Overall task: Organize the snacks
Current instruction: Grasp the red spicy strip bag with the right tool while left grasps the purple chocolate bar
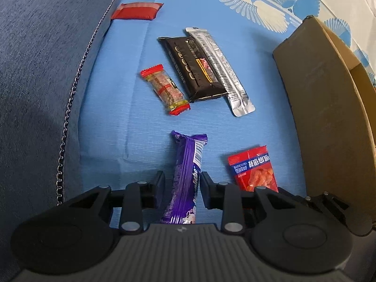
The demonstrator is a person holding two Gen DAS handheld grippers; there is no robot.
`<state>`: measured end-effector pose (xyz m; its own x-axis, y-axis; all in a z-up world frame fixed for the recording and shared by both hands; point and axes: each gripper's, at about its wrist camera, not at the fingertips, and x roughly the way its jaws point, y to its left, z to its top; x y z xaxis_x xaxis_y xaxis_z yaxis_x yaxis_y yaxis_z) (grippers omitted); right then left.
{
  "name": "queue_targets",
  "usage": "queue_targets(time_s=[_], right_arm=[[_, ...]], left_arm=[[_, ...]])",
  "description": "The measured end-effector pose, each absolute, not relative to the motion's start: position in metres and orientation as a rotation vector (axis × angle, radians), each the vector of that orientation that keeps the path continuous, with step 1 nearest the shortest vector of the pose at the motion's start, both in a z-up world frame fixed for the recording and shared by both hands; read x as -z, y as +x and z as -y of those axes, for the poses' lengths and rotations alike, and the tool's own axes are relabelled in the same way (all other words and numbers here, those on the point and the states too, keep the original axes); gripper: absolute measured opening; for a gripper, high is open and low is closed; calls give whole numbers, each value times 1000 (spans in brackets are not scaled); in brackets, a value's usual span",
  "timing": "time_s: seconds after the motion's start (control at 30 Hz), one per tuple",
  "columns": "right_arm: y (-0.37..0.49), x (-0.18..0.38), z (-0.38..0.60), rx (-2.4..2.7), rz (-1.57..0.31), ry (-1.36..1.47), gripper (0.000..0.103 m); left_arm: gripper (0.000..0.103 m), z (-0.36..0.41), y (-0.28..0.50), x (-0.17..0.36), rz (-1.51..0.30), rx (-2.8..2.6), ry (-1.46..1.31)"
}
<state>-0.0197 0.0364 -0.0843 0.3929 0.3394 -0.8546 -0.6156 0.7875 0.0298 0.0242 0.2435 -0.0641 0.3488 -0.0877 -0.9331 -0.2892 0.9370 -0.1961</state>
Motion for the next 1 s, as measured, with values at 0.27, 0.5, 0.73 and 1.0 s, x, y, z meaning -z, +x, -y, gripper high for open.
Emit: queue_targets(time_s=[0.27, 0.5, 0.73, 1.0], right_arm=[[-14, 78, -28, -593, -990, -257, 48], [-12, 73, -23, -587, -977, -230, 48], [-11, 72, -21, -582, -972, -222, 48], [-14, 63, -18, -588, -942, -216, 48]], left_arm=[[19, -244, 24, 61, -1198, -143, -341], [19, -245, 24, 53, -1152, -124, -372], [19, -240, 26, 53, -1148, -108, -360], [19, -243, 25, 44, -1100, -117, -366]])
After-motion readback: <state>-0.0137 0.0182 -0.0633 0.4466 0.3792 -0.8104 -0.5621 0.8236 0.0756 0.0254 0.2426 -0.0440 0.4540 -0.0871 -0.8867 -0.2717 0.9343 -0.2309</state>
